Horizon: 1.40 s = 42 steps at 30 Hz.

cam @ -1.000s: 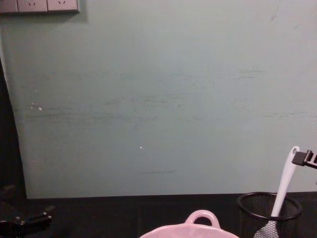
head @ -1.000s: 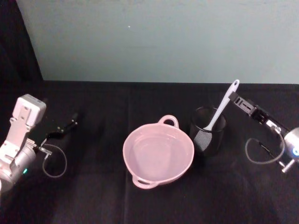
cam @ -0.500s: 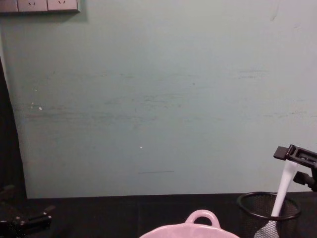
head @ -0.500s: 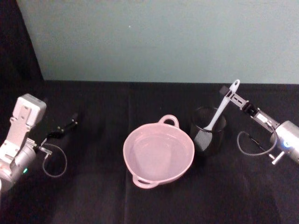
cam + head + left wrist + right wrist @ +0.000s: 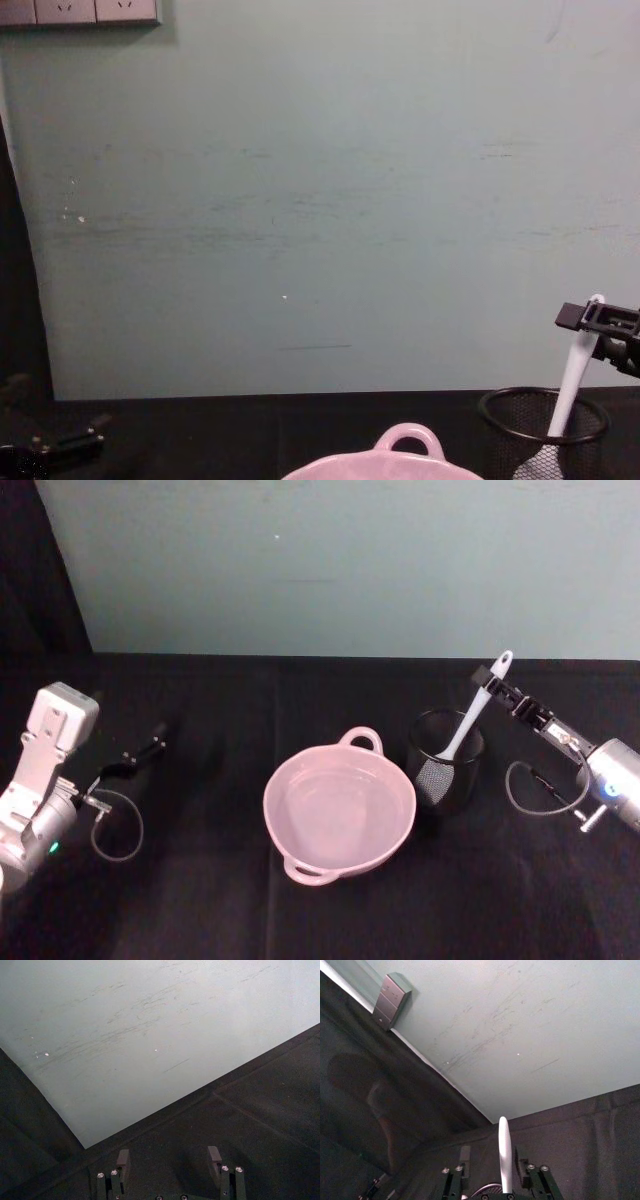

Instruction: Use the one hand to pick up the spoon and stir the clear water in the bowl.

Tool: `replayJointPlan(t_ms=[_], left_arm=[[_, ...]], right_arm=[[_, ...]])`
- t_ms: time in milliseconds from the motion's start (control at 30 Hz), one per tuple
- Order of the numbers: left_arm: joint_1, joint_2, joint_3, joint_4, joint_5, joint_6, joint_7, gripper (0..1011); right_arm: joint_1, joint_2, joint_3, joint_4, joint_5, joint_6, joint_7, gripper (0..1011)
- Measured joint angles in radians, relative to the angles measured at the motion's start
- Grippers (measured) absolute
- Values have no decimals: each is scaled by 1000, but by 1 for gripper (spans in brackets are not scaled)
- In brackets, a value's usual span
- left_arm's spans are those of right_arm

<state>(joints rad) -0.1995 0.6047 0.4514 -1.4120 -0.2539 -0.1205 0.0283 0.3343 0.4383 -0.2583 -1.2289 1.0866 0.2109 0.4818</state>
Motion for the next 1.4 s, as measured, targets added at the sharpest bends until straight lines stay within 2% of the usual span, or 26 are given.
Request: replayJointPlan(t_ms=[200,233,333,367,500,667,767,867,967,1167,1333,1400], left_arm=[[0,0,0,0,0,0,0,1005],[0,0,0,0,0,0,0,1005],[0,0,0,0,0,0,0,1005],[0,0,0,0,0,0,0,1005],[0,0,0,0,0,0,0,1005],[0,0,0,0,0,0,0,1005],[0,0,0,0,0,0,0,1005],[0,0,0,0,0,0,0,1005],[0,0,0,0,0,0,0,1005],[0,0,0,0,0,0,0,1005],[0,0,0,0,0,0,0,1005],[0,0,0,0,0,0,0,1005]], right_arm=[[-1,16,-12,-14,3,-12,-10,407],[-2,20,-15,-18,4,-15,-14,345],[-4,27,-19,-24,5,-21,-17,283],[-5,32,-22,-29,5,-25,-18,225],[-9,48,-33,-51,-5,-46,-27,124],[-17,79,-53,-99,-49,-82,-41,117],[-27,115,-67,-168,-114,-115,-63,117],[-34,141,-71,-227,-160,-127,-76,117],[-37,160,-72,-271,-186,-128,-82,117],[-35,212,-68,-390,-236,-95,-86,117],[-25,236,-72,-437,-274,-83,-86,117],[-19,249,-76,-462,-304,-78,-85,117]])
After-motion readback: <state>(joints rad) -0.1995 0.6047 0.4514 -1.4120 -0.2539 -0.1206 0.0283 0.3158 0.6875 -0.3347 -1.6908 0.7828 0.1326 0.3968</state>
